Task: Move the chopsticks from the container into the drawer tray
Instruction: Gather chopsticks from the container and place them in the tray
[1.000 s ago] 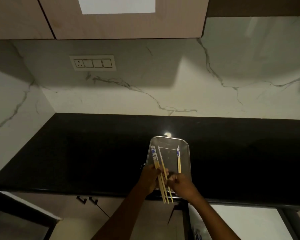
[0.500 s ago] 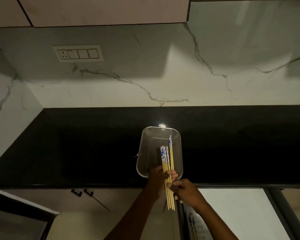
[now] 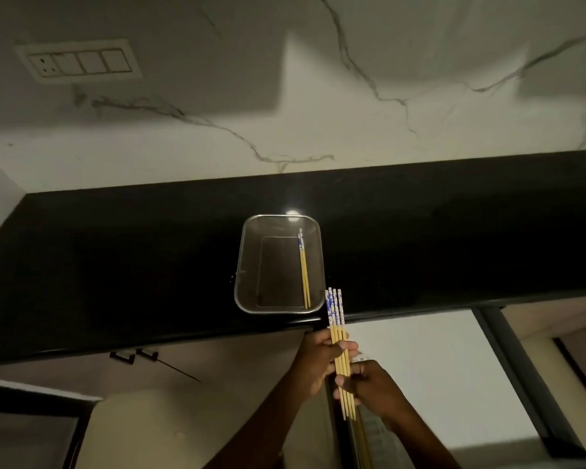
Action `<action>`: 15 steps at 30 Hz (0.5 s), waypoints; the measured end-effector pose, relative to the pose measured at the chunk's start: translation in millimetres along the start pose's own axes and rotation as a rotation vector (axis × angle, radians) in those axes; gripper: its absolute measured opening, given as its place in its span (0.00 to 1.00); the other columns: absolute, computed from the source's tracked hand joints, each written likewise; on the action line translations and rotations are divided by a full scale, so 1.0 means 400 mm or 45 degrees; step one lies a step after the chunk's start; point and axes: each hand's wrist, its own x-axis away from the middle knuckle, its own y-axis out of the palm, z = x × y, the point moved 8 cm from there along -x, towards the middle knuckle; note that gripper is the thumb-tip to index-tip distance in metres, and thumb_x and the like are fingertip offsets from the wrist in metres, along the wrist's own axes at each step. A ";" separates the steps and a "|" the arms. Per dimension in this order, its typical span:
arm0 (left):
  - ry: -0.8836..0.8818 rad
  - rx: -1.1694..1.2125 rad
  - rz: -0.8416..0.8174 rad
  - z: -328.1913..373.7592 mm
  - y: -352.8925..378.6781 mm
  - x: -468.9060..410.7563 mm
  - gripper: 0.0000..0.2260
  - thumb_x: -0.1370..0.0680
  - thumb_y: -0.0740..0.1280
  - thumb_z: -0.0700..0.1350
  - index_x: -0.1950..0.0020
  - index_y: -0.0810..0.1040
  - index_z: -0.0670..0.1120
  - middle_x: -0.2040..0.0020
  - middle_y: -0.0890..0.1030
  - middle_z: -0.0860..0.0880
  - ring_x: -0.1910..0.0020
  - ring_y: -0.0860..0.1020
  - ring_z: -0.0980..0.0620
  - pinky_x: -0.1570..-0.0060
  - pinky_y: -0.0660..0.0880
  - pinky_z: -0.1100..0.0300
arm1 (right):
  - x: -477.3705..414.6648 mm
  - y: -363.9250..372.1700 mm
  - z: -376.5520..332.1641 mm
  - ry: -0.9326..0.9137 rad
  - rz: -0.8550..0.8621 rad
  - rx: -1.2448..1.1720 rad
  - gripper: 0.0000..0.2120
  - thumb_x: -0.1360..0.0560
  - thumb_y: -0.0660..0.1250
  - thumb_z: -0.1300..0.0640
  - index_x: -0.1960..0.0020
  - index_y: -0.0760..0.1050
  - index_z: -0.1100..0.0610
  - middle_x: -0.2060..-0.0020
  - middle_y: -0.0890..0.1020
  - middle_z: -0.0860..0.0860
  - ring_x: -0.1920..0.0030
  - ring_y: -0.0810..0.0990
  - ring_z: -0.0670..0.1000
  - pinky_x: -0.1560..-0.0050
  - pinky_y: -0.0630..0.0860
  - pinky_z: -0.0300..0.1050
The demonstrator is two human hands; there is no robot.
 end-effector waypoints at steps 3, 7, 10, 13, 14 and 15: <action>-0.075 -0.154 -0.065 -0.034 0.021 0.002 0.09 0.20 0.69 0.36 0.40 0.81 0.39 0.47 0.87 0.41 0.47 0.87 0.43 0.46 0.83 0.50 | 0.024 -0.016 0.054 0.024 0.005 -0.051 0.09 0.23 0.68 0.57 0.44 0.80 0.54 0.58 0.89 0.51 0.56 0.88 0.48 0.57 0.81 0.43; -0.141 -0.259 -0.111 -0.077 0.051 0.009 0.11 0.21 0.70 0.36 0.39 0.80 0.38 0.46 0.87 0.38 0.46 0.86 0.41 0.45 0.83 0.48 | 0.051 -0.023 0.119 0.064 -0.026 -0.059 0.06 0.23 0.69 0.55 0.53 0.85 0.56 0.59 0.88 0.55 0.54 0.87 0.56 0.54 0.77 0.45; -0.209 -0.297 -0.066 -0.123 0.073 0.011 0.11 0.21 0.70 0.35 0.39 0.80 0.36 0.46 0.86 0.37 0.47 0.87 0.41 0.47 0.84 0.50 | 0.068 -0.033 0.164 0.115 -0.004 -0.046 0.07 0.24 0.70 0.58 0.56 0.86 0.55 0.61 0.89 0.52 0.58 0.87 0.50 0.59 0.78 0.33; -0.274 -0.348 -0.057 -0.176 0.099 0.020 0.08 0.22 0.70 0.35 0.42 0.82 0.38 0.49 0.87 0.40 0.50 0.87 0.45 0.52 0.84 0.55 | 0.086 -0.044 0.225 0.189 0.062 -0.038 0.05 0.27 0.73 0.57 0.60 0.86 0.53 0.65 0.87 0.51 0.66 0.83 0.43 0.64 0.77 0.32; -0.294 -0.360 -0.072 -0.196 0.109 0.023 0.07 0.22 0.71 0.35 0.45 0.82 0.40 0.51 0.88 0.42 0.52 0.87 0.46 0.52 0.84 0.55 | 0.092 -0.048 0.251 0.223 0.087 -0.025 0.04 0.28 0.73 0.56 0.60 0.86 0.54 0.66 0.86 0.52 0.67 0.82 0.43 0.64 0.77 0.34; -0.312 -0.376 -0.088 -0.215 0.116 0.027 0.05 0.23 0.71 0.35 0.48 0.83 0.42 0.53 0.88 0.43 0.53 0.87 0.48 0.52 0.84 0.55 | 0.095 -0.048 0.276 0.260 0.094 -0.003 0.04 0.29 0.74 0.56 0.61 0.86 0.54 0.67 0.86 0.52 0.68 0.82 0.44 0.64 0.77 0.36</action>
